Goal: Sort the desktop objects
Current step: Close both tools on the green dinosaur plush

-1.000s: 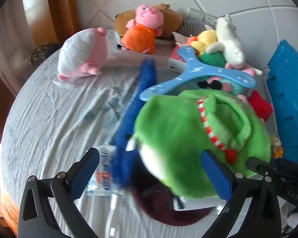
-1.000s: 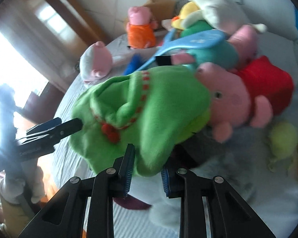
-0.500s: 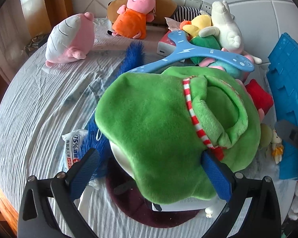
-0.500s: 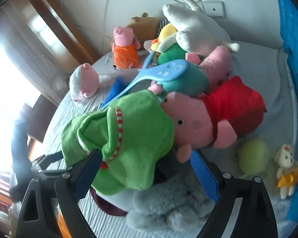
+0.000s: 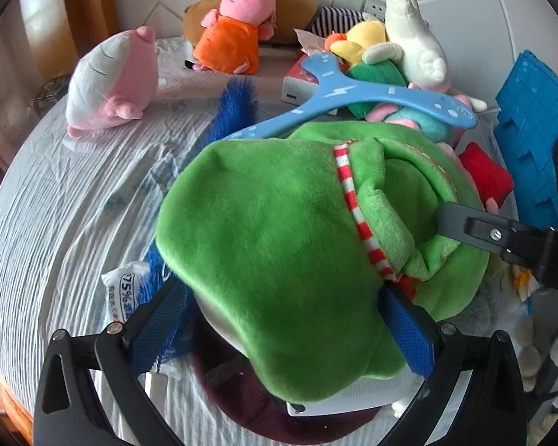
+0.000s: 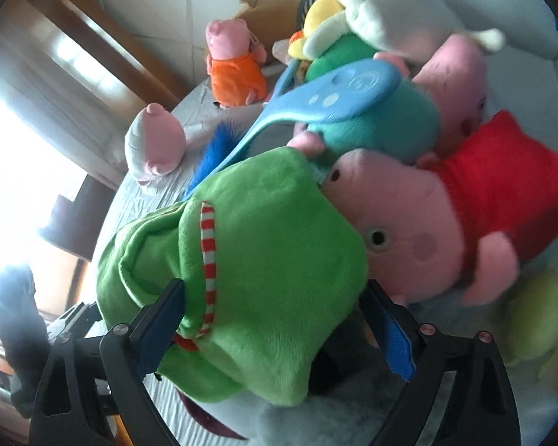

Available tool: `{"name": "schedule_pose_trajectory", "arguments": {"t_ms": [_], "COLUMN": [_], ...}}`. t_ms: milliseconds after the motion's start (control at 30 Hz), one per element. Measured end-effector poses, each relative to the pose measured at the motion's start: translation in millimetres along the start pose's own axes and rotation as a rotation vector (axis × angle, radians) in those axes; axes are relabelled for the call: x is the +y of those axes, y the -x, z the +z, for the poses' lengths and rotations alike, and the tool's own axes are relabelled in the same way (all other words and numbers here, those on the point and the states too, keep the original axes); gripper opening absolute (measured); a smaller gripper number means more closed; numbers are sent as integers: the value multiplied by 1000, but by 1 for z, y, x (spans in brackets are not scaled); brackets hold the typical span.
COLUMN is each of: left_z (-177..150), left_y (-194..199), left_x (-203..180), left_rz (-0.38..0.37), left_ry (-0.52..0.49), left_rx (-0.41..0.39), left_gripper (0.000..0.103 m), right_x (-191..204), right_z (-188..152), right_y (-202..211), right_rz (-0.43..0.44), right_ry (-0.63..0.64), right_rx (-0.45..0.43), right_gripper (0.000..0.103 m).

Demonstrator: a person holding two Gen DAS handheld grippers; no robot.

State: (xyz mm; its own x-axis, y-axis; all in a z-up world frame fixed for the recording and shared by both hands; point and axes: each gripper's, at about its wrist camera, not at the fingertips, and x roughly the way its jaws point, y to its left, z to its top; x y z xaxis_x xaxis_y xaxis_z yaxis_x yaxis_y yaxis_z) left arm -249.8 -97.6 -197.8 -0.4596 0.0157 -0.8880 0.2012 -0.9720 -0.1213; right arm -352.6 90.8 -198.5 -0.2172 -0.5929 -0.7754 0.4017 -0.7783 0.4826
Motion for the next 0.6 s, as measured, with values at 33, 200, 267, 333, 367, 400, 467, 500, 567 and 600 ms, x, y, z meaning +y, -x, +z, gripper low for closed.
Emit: {"name": "schedule_pose_trajectory", "arguments": {"t_ms": [33,200,267,333,367,400,467,500,567,600], "left_z": [1,7,11,13,14,15,16,17,16,15], "left_y": [-4,-11,-13,-16,-17,-18,-21,-24,-26,-26], "left_x": [1,2,1,-1,-1,-1,0,1,2,3], "left_rz": [-9,-26,-29,-27,-26,-26,-28,-28,-32,-36], "left_ry": [-1,-15,-30,-48,-50,-50,-47,-47,-45,-45], "left_rx": [8,-4,-6,-10,-13,-16,-18,-19,-25,-34], "left_gripper": [103,103,103,103,103,103,103,103,103,103], "right_x": [0,-3,-4,-4,-4,-4,-4,-3,-3,-3], "right_z": [1,7,9,12,12,12,13,14,14,15], "right_y": [-5,-23,-27,-31,-33,-35,-39,-41,-45,-47], "right_rz": [-6,-20,-17,-19,-20,-21,-24,-25,-28,-29], "right_ry": [2,10,7,10,8,6,2,1,-3,-5], "right_rx": [4,10,9,11,7,4,-3,-7,-14,-18], "right_gripper": [95,95,95,95,95,95,97,97,97,97]}}
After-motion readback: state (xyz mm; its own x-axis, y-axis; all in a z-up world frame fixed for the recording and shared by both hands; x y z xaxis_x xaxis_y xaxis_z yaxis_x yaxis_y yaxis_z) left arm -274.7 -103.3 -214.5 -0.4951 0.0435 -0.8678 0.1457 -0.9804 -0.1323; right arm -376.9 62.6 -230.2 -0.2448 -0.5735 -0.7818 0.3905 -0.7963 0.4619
